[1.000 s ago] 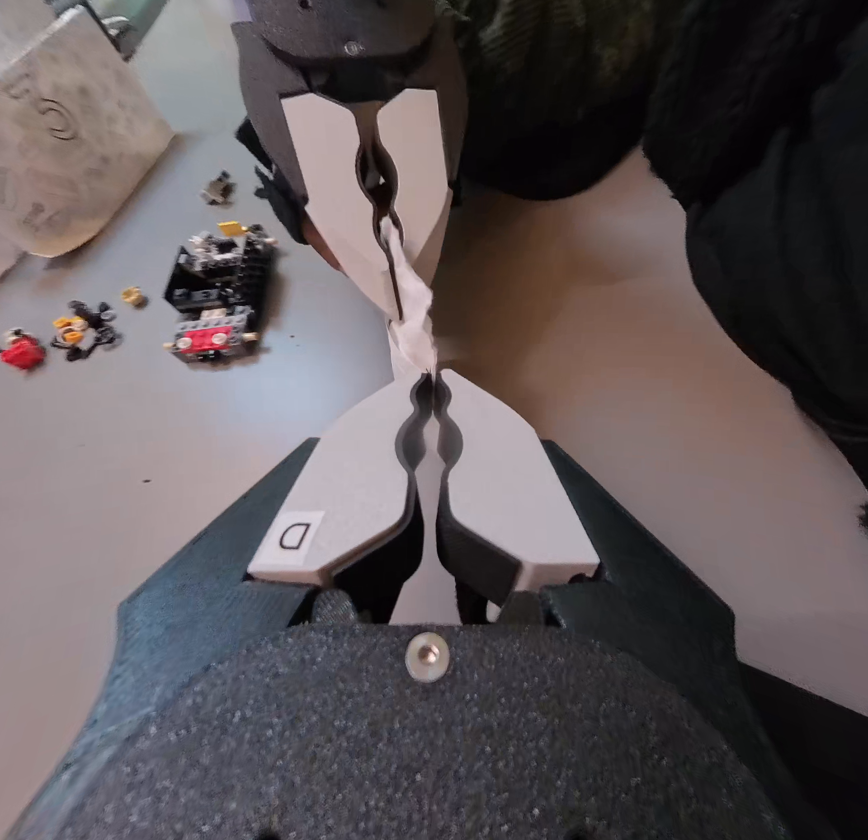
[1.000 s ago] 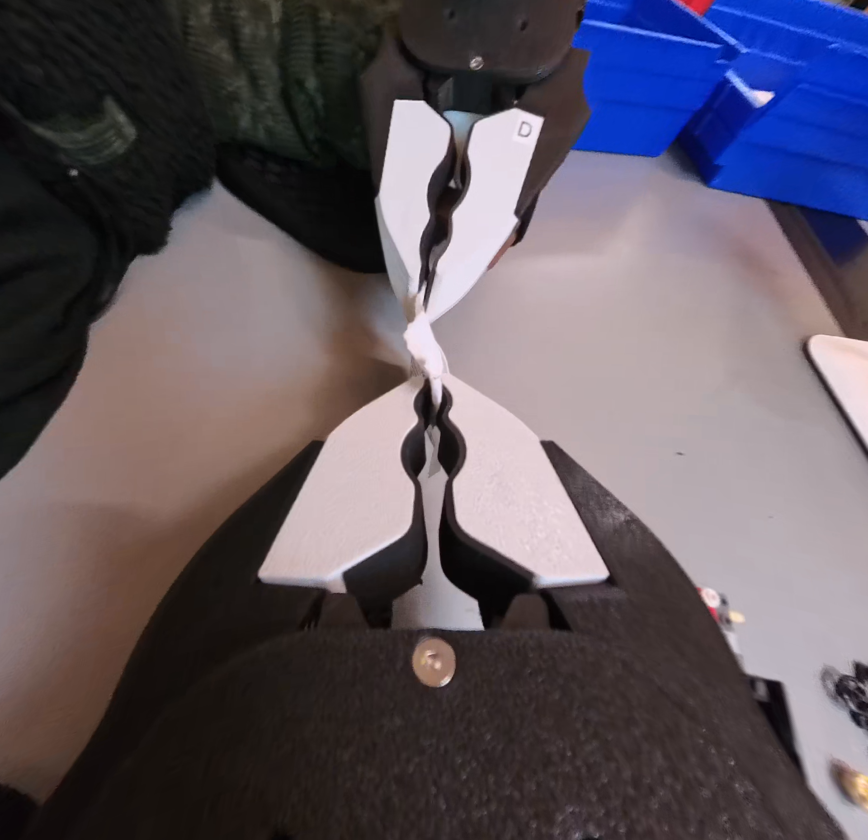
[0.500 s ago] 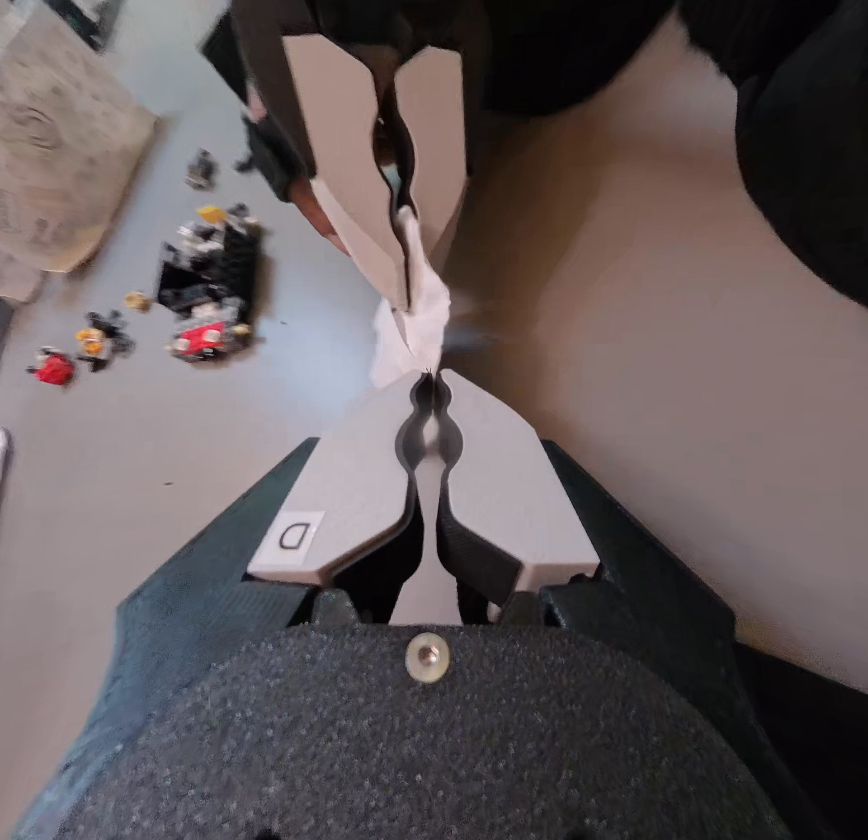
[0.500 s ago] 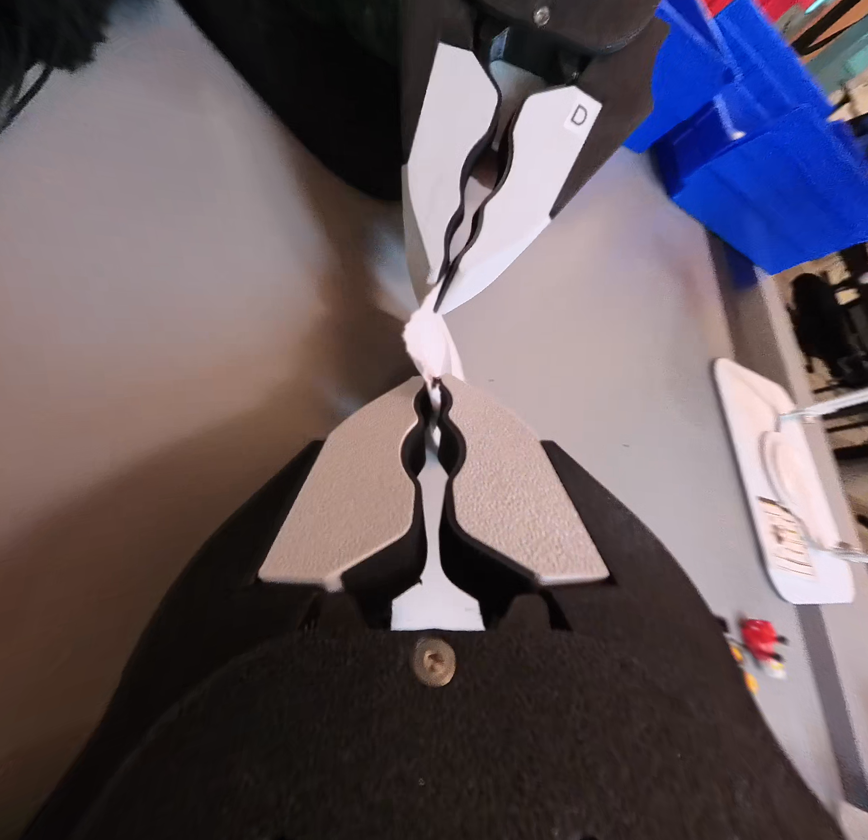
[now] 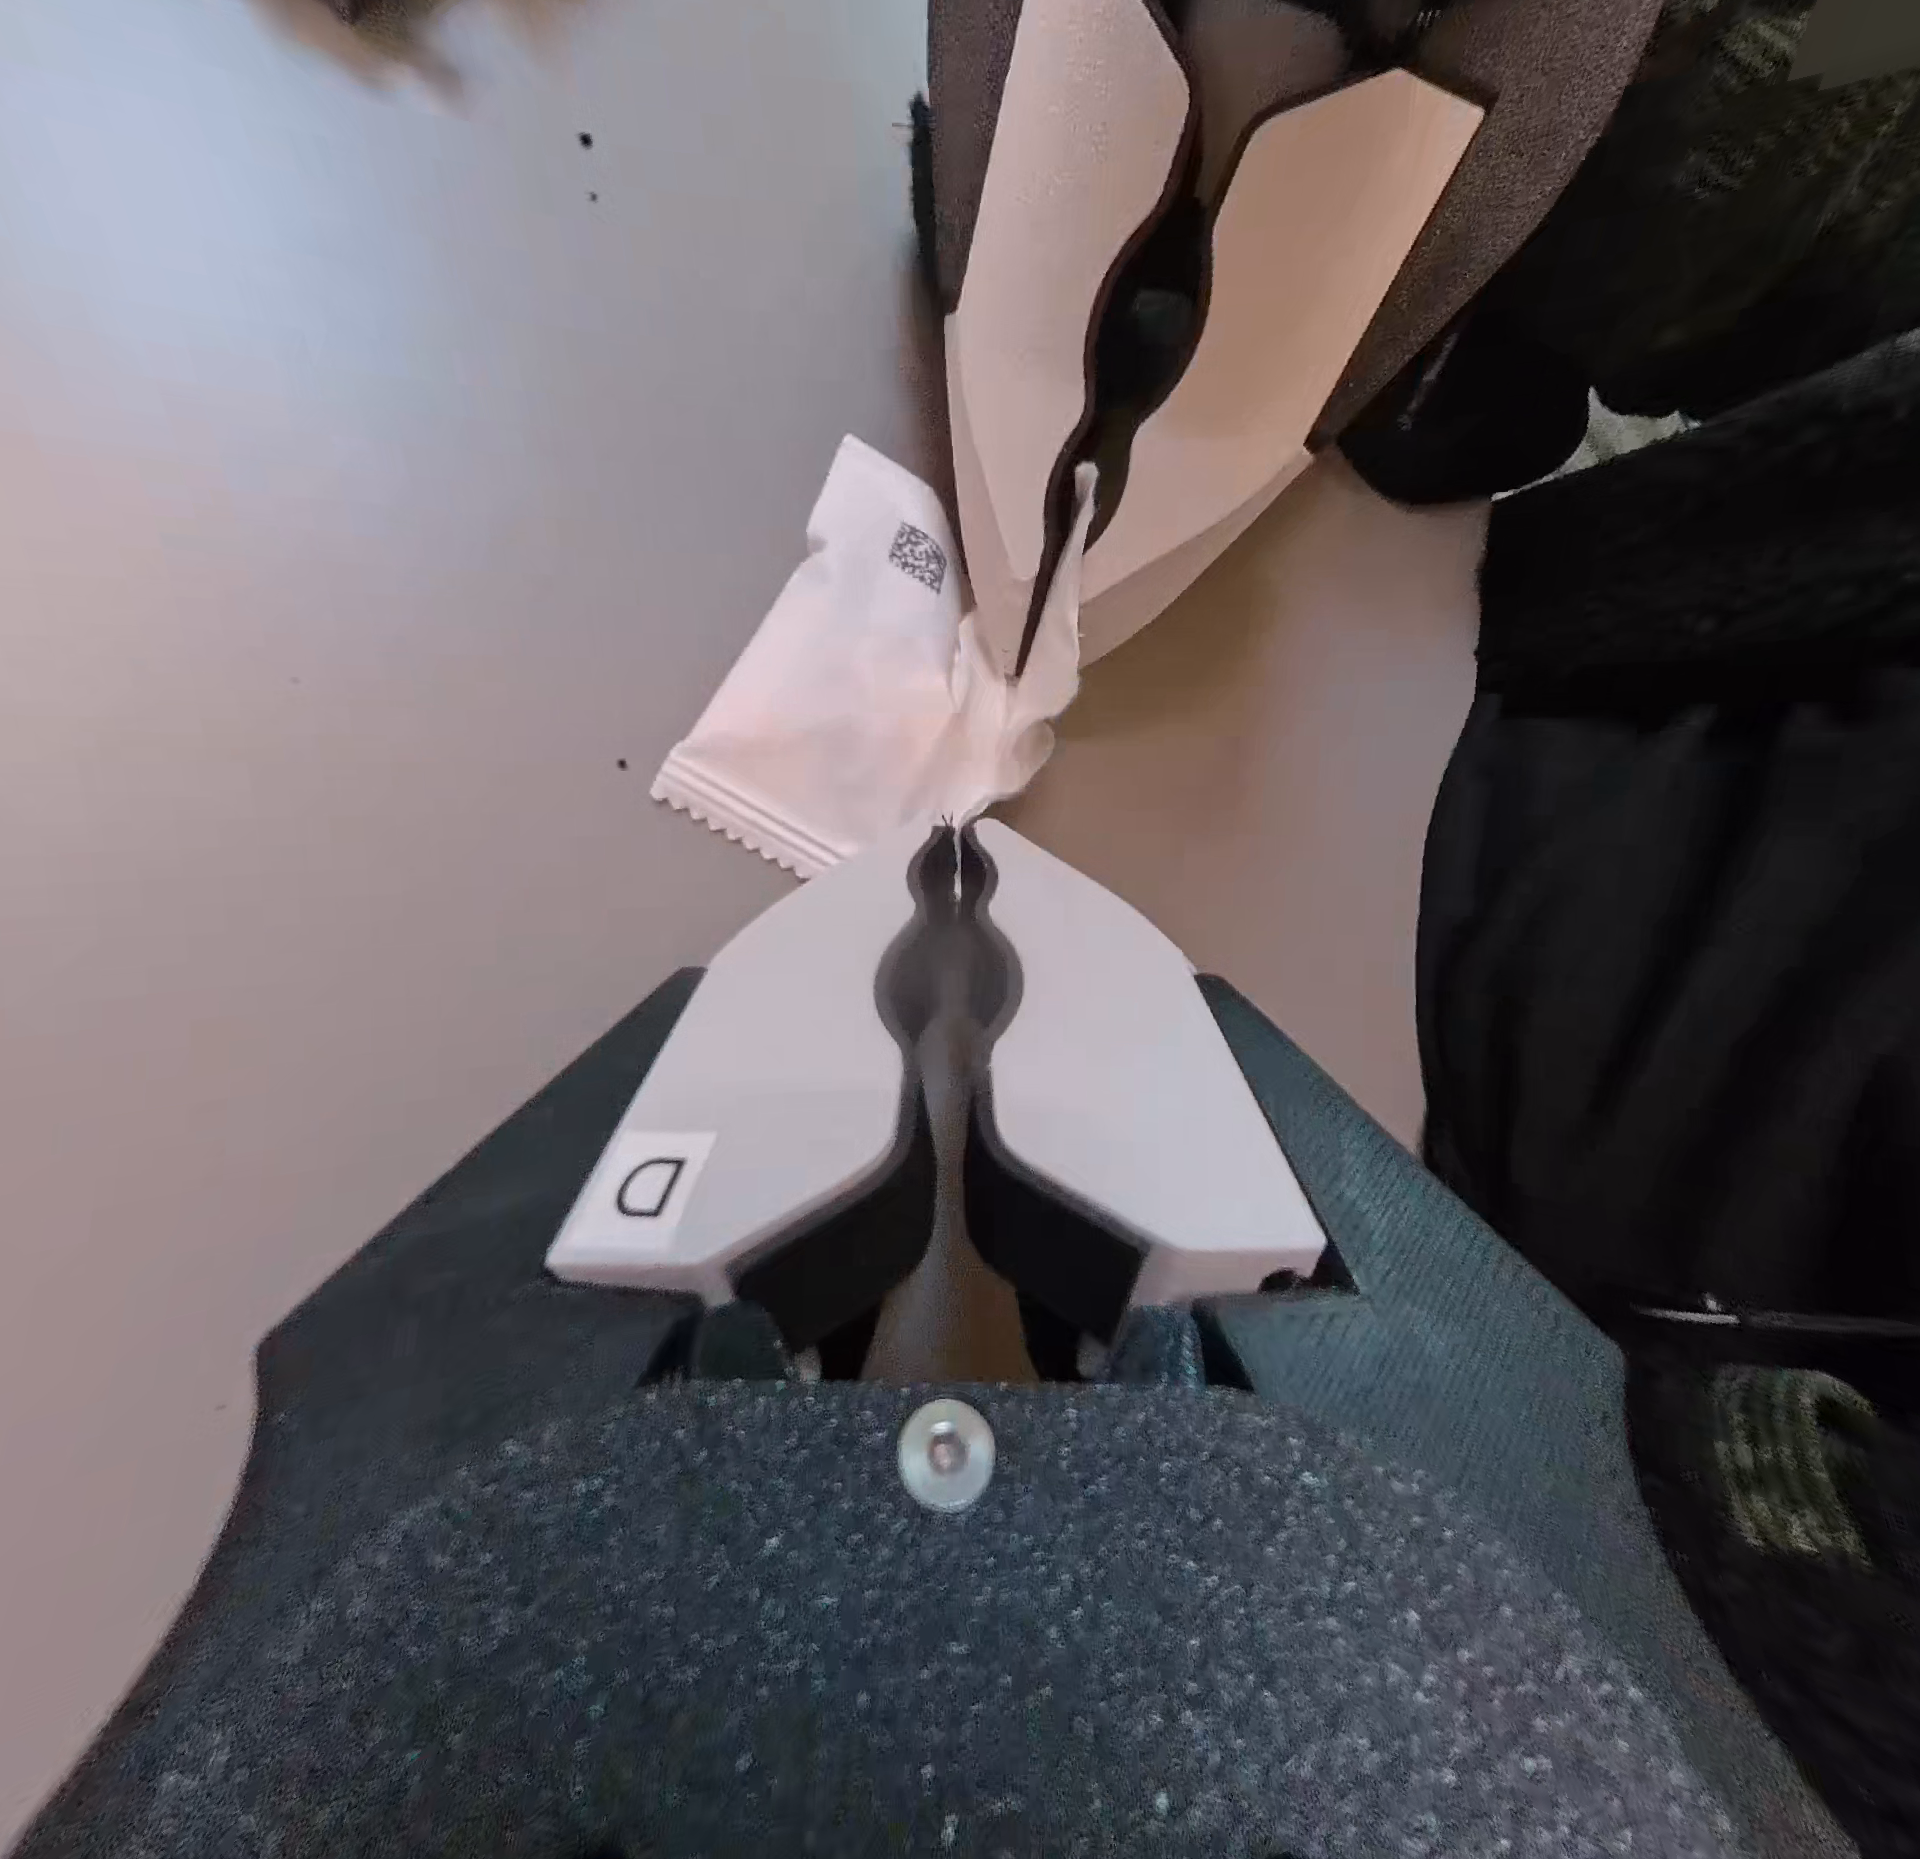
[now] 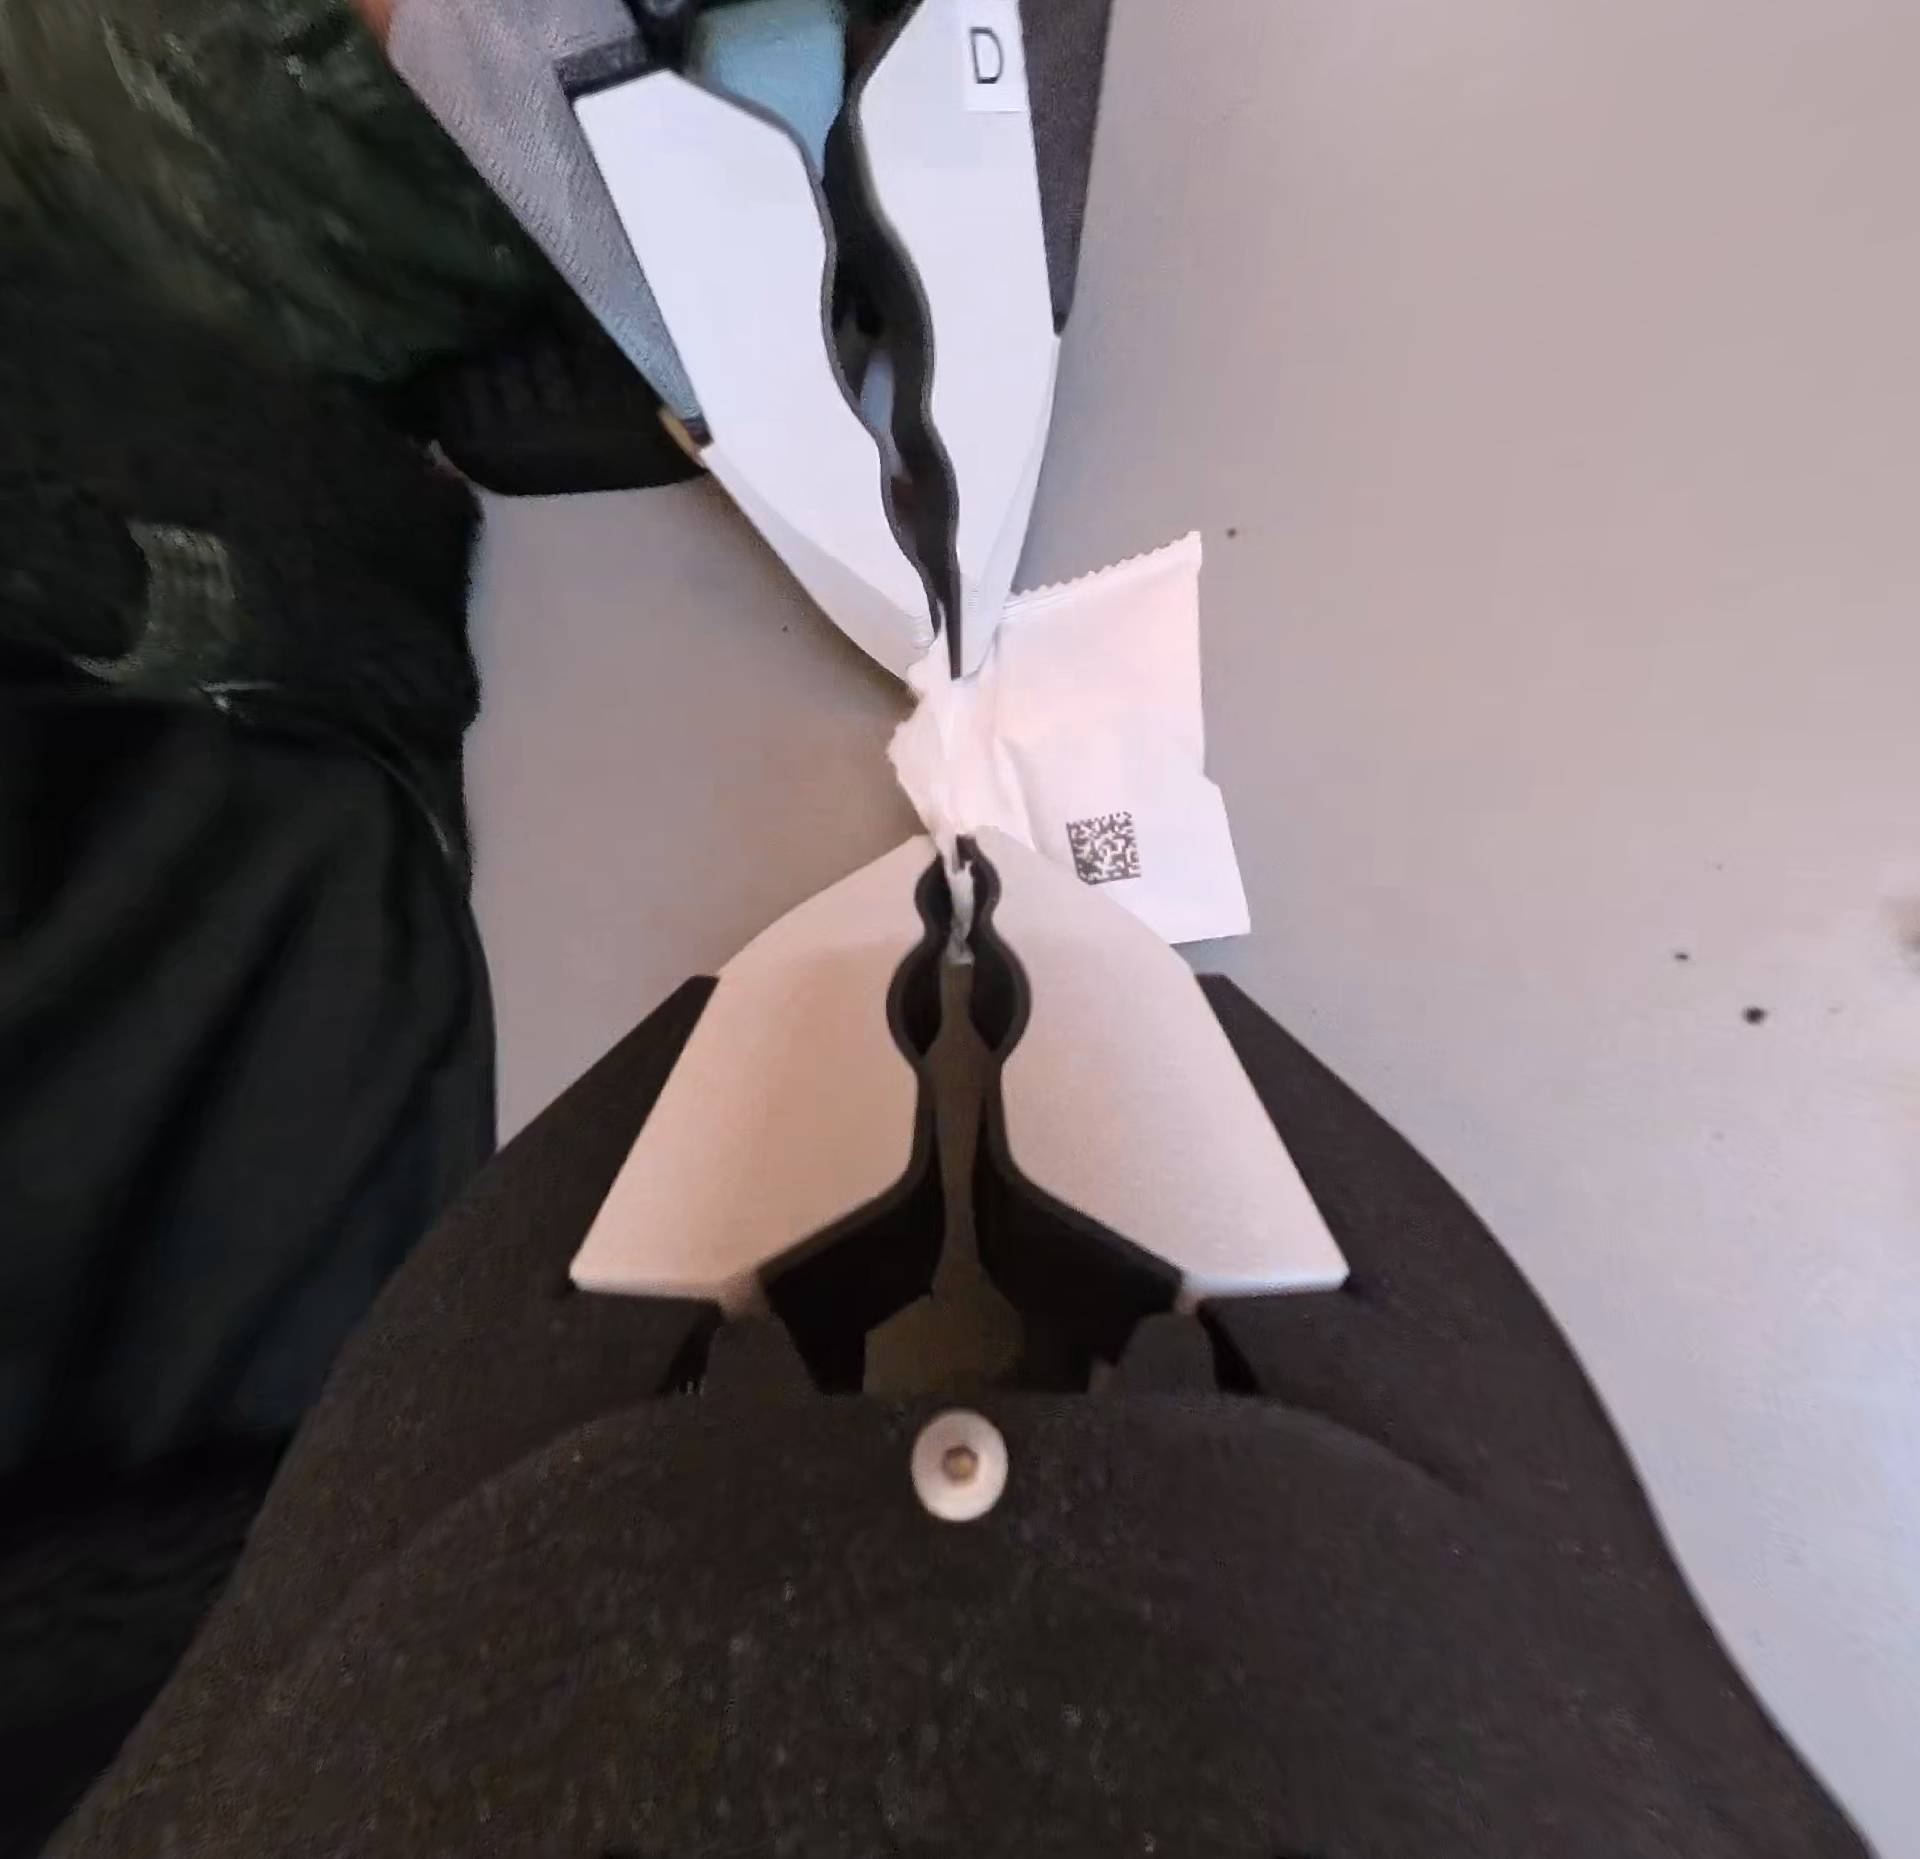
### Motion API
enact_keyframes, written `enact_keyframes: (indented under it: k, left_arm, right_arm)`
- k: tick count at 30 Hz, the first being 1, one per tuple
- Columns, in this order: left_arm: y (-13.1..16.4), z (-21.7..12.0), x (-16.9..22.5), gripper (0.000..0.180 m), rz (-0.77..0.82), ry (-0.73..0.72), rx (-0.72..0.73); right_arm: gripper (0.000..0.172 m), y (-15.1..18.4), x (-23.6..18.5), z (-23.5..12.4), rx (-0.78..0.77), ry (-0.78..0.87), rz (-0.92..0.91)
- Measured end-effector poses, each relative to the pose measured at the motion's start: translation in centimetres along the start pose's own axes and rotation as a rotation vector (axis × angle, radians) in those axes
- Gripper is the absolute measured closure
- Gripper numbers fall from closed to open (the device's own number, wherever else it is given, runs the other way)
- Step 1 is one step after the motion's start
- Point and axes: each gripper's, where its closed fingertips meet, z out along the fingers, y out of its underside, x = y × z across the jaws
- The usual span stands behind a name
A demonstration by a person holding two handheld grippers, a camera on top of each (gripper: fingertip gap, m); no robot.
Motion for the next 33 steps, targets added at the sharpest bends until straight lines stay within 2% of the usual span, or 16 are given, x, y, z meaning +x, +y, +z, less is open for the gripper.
enact_keyframes:
  k: [4, 8, 11, 15, 16, 17, 20, 22, 28, 31, 33]
  left_arm:
    - [0.0, 0.1, -0.3, 0.18, -0.067, 0.008, -0.019]
    - [0.0, 0.2, -0.4, 0.18, -0.108, 0.029, -0.052]
    - [0.0, 0.1, -0.6, 0.18, -0.143, 0.055, -0.057]
    - [-0.2, -0.1, -0.8, 0.18, -0.165, 0.077, -0.056]
    - [-0.2, -0.1, -1.0, 0.18, -0.166, 0.072, -0.053]
    - [-0.2, -0.2, -1.1, 0.18, -0.164, 0.069, -0.048]
    - [-0.2, -0.4, -1.0, 0.18, -0.139, 0.066, -0.034]
    - [-0.3, -0.6, -0.9, 0.18, -0.07, 0.033, -0.028]
    - [-0.7, -0.7, -0.3, 0.166, 0.327, -0.178, -0.029]
    - [-1.0, 0.0, -0.5, 0.173, 0.4, -0.243, -0.045]
    - [-0.9, 0.2, -0.8, 0.18, 0.322, -0.23, -0.061]
  right_arm:
    - [0.171, -0.2, 0.2, -0.1, 0.006, -0.022, 0.092]
    - [0.164, -0.4, 0.2, -0.8, 0.046, -0.026, 0.07]
    - [0.161, -0.4, 0.7, -1.5, 0.067, 0.054, -0.048]
    - [0.164, -0.7, 1.0, -1.4, 0.061, 0.215, -0.336]
    - [0.172, -0.5, 0.7, -1.2, 0.045, 0.214, -0.373]
    - [0.171, -0.3, 0.9, -1.0, 0.019, 0.217, -0.34]
    - [0.171, -0.2, 0.9, -0.8, 0.017, 0.073, -0.019]
    - [0.171, 0.0, 0.9, -0.7, 0.011, 0.02, 0.073]
    - [0.172, -0.3, 0.9, -1.0, 0.033, -0.052, 0.22]
    - [0.172, -0.4, 0.8, -1.1, 0.045, -0.065, 0.244]
    - [0.172, -0.4, 0.8, -1.1, 0.048, -0.069, 0.242]
